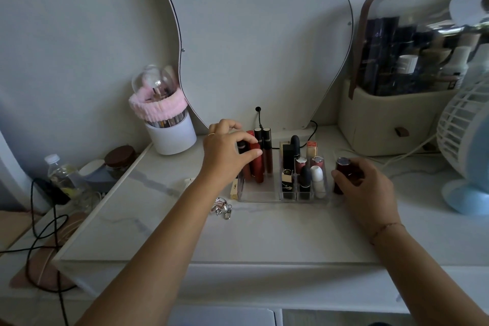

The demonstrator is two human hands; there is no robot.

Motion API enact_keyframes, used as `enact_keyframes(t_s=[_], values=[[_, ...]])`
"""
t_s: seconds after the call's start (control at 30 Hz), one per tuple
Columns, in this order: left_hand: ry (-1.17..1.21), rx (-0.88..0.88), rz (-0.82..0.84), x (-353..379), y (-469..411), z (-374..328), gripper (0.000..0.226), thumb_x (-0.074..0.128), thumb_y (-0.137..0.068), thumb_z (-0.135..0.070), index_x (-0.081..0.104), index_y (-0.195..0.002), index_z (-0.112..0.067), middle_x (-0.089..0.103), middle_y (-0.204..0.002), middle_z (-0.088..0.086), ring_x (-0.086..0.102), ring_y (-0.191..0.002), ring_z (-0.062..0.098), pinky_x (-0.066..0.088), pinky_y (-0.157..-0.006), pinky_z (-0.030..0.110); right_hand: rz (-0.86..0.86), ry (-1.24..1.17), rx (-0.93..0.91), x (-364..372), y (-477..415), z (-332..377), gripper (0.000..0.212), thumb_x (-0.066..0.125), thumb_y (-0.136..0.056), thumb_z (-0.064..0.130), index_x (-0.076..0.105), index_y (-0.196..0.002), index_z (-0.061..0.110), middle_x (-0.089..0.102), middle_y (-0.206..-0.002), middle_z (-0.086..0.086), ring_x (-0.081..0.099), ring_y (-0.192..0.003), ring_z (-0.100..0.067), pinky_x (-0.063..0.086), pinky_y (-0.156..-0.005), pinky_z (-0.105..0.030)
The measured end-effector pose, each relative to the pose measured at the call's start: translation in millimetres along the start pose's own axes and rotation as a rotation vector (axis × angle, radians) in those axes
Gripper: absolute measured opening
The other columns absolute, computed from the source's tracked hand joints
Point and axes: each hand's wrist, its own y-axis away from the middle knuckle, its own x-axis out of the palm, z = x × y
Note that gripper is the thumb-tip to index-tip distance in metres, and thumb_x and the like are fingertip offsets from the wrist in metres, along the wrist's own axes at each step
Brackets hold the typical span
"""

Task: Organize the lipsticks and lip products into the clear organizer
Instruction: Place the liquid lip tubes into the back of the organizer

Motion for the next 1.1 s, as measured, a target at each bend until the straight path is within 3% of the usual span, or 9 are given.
enact_keyframes(t_s=[0.2, 0.37, 0.47, 0.53, 0.63, 0.77, 0.83, 1.0, 1.1], values=[[0.044, 0.021, -0.001, 5, 2, 1, 0.023, 0.081, -0.066, -0.024, 0.073, -0.088, -0.022, 0.053, -0.107, 0.001, 0.045, -0.105, 0.017, 0.028, -0.089, 0.02, 0.009, 0.001, 0.006, 1, 0, 1, 0.02, 0.068, -0.08, 0.024, 0.064, -0.098, 0.017, 0.06, -0.08, 0.005, 0.055, -0.076, -0.015, 0.039, -0.07, -0.025], [0.12, 0.019, -0.015, 4, 3, 1, 0.028, 0.08, -0.068, -0.02, 0.071, -0.094, -0.021, 0.048, -0.107, 0.0, 0.048, -0.102, 0.014, 0.037, -0.087, 0.021, 0.018, 0.002, 0.008, 0, 0, 0, 0.021, 0.068, -0.08, 0.024, 0.064, -0.1, 0.017, 0.062, -0.082, 0.004, 0.057, -0.077, -0.015, 0.039, -0.07, -0.025], [0.144, 0.024, -0.038, 2, 4, 2, 0.037, 0.08, -0.068, -0.022, 0.066, -0.102, -0.023, 0.044, -0.108, -0.003, 0.046, -0.087, -0.002, 0.037, -0.079, 0.008, 0.02, 0.003, 0.006, 0, 0, 0, 0.022, 0.067, -0.08, 0.024, 0.064, -0.1, 0.017, 0.063, -0.083, 0.003, 0.058, -0.078, -0.016, 0.041, -0.071, -0.026], [0.159, -0.002, -0.093, 1, 8, 3, 0.043, 0.079, -0.068, -0.023, 0.06, -0.107, -0.022, 0.045, -0.107, -0.006, 0.045, -0.079, 0.0, 0.034, -0.073, 0.002, 0.02, 0.009, -0.001, 0, 0, 0, 0.022, 0.067, -0.08, 0.024, 0.064, -0.101, 0.016, 0.062, -0.083, 0.004, 0.057, -0.079, -0.015, 0.041, -0.071, -0.026], [0.239, -0.128, -0.18, 1, 22, 8, 0.041, 0.077, -0.071, -0.026, 0.056, -0.107, -0.022, 0.051, -0.104, -0.009, 0.048, -0.079, 0.008, 0.038, -0.071, 0.008, 0.015, 0.016, -0.008, 0, 0, 0, 0.021, 0.067, -0.08, 0.024, 0.064, -0.1, 0.016, 0.061, -0.082, 0.004, 0.056, -0.078, -0.015, 0.039, -0.07, -0.025], [0.168, -0.268, -0.269, -7, 40, 34, 0.015, 0.07, -0.076, -0.025, 0.063, -0.089, -0.024, 0.059, -0.091, -0.005, 0.052, -0.078, 0.011, 0.043, -0.074, 0.02, 0.003, 0.025, -0.018, 0, 0, 0, 0.02, 0.068, -0.079, 0.024, 0.064, -0.098, 0.018, 0.06, -0.08, 0.006, 0.055, -0.076, -0.013, 0.037, -0.069, -0.024], [0.101, -0.373, -0.167, -9, 42, 45, 0.009, 0.068, -0.078, -0.025, 0.066, -0.086, -0.022, 0.063, -0.087, -0.002, 0.056, -0.081, 0.017, 0.047, -0.076, 0.032, 0.008, 0.026, -0.019, 0, 1, 0, 0.021, 0.068, -0.08, 0.024, 0.064, -0.099, 0.018, 0.059, -0.081, 0.007, 0.054, -0.077, -0.013, 0.037, -0.07, -0.024], [-0.041, -0.404, 0.318, 2, 35, 53, 0.028, 0.069, -0.074, -0.023, 0.066, -0.102, -0.019, 0.065, -0.095, -0.002, 0.06, -0.091, 0.019, 0.046, -0.081, 0.029, 0.031, 0.039, 0.002, -1, 1, 0, 0.024, 0.067, -0.081, 0.026, 0.063, -0.103, 0.017, 0.059, -0.085, 0.005, 0.055, -0.081, -0.016, 0.041, -0.073, -0.028], [-0.081, -0.418, 0.414, 4, 26, 52, 0.032, 0.069, -0.074, -0.02, 0.066, -0.105, -0.017, 0.067, -0.102, 0.003, 0.062, -0.095, 0.022, 0.049, -0.087, 0.033, 0.03, 0.045, 0.007, -2, 1, 1, 0.024, 0.067, -0.081, 0.025, 0.063, -0.103, 0.015, 0.06, -0.085, 0.004, 0.055, -0.081, -0.016, 0.04, -0.072, -0.027]])
